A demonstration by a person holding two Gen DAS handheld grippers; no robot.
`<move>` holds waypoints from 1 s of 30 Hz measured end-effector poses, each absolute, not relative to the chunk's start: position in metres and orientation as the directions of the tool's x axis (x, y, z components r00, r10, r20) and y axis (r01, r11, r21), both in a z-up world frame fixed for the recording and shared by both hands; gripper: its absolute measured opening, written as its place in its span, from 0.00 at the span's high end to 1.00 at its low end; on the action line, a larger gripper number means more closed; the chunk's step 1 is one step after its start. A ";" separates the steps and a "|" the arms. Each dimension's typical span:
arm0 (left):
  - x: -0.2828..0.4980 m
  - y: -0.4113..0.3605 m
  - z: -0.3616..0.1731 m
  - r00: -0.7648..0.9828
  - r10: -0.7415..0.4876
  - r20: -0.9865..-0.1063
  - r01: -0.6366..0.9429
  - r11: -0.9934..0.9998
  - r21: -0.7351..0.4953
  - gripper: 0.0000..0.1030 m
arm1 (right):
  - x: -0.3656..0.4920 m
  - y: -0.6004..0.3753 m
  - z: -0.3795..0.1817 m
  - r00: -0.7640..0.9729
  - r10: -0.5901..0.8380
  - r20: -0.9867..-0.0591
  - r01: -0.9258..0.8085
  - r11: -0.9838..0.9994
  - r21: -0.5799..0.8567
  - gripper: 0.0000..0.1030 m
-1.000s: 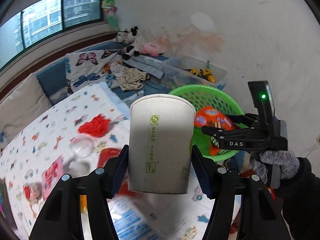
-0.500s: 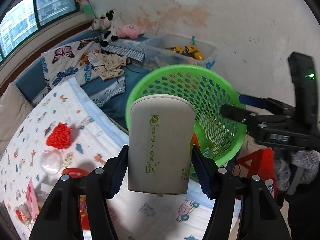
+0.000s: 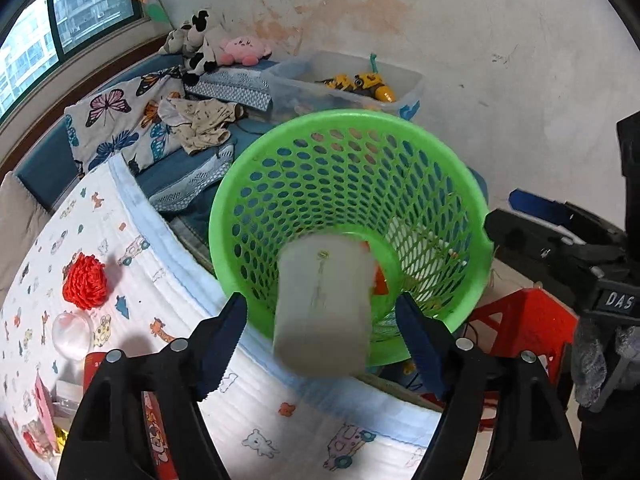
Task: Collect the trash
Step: 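Drop the white paper cup into the green basket with the left gripper, then grasp the white milk carton with the right gripper while the left gripper grasps a clear plastic lid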
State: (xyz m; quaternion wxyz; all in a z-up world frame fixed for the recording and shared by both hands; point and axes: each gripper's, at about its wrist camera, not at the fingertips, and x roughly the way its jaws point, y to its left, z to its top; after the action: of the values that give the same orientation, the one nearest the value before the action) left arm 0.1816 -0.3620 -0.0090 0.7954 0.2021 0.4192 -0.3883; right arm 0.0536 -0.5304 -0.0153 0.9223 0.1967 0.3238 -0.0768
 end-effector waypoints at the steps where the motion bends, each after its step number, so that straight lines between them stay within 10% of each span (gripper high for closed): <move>1: 0.181 -0.361 -0.007 0.351 -0.449 -0.822 0.784 0.621 -0.004 0.24 | 0.053 -0.530 -0.015 0.780 -0.017 -0.625 0.270 0.911 0.313 0.14; 30: 0.121 -0.115 0.010 0.605 -0.363 -0.709 0.493 0.869 -0.024 0.24 | 0.075 -0.420 0.000 0.782 0.178 -0.597 0.024 0.949 0.315 0.14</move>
State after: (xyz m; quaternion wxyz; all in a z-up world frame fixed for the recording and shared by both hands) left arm 0.1207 -0.1148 0.0097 0.8916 0.0873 0.3738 -0.2401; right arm 0.0750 -0.4198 -0.0002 0.9312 0.1547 0.3274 0.0413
